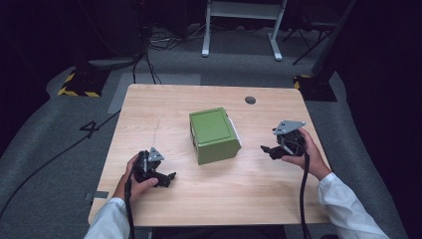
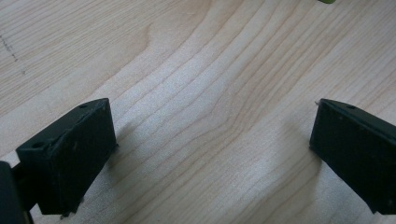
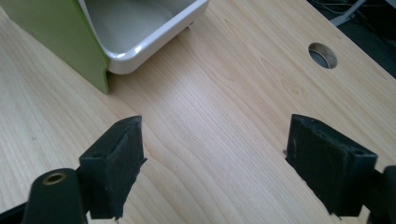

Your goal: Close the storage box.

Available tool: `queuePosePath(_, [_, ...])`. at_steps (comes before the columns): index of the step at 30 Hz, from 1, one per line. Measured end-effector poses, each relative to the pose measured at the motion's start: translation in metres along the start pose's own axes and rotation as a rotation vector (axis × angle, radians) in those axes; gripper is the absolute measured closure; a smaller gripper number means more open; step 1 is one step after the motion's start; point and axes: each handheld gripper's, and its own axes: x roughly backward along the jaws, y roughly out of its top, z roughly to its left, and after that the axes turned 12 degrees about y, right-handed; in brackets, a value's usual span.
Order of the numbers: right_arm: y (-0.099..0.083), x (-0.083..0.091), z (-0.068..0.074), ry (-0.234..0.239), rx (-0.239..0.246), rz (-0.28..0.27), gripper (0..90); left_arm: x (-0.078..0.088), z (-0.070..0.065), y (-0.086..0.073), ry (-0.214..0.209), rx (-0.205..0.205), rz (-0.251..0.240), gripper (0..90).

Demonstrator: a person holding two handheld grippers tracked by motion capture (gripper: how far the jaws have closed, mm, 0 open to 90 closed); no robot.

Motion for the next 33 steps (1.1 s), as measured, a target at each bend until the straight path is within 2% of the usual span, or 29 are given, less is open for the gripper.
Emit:
queuePosePath(9, [-0.021, 0.016, -0.002, -0.022, -0.008, -0.001, 19.5, 0.0, 0.0, 0.0, 0.001, 0.002, 0.0, 0.5])
queuePosePath(16, [-0.047, 0.025, 0.0, -0.051, -0.021, 0.018, 19.4, 0.0, 0.0, 0.0, 0.005, 0.005, 0.0, 0.4])
queuePosePath(22, [-0.071, 0.029, 0.001, -0.052, -0.049, 0.022, 19.6, 0.0, 0.0, 0.0, 0.005, 0.005, 0.0, 0.4])
queuePosePath(28, [-0.1, 0.033, 0.0, -0.049, -0.11, 0.011, 19.4, 0.0, -0.001, 0.0, 0.006, 0.006, 0.0, 0.4])
queuePosePath(31, [-0.11, 0.034, 0.001, -0.044, -0.117, 0.008, 19.4, 0.0, -0.001, 0.0, 0.007, 0.009, 0.001, 0.4])
queuePosePath(33, [-0.125, 0.037, 0.001, -0.043, -0.139, 0.009, 19.4, 0.001, -0.001, 0.0, 0.008, 0.006, 0.001, 0.4])
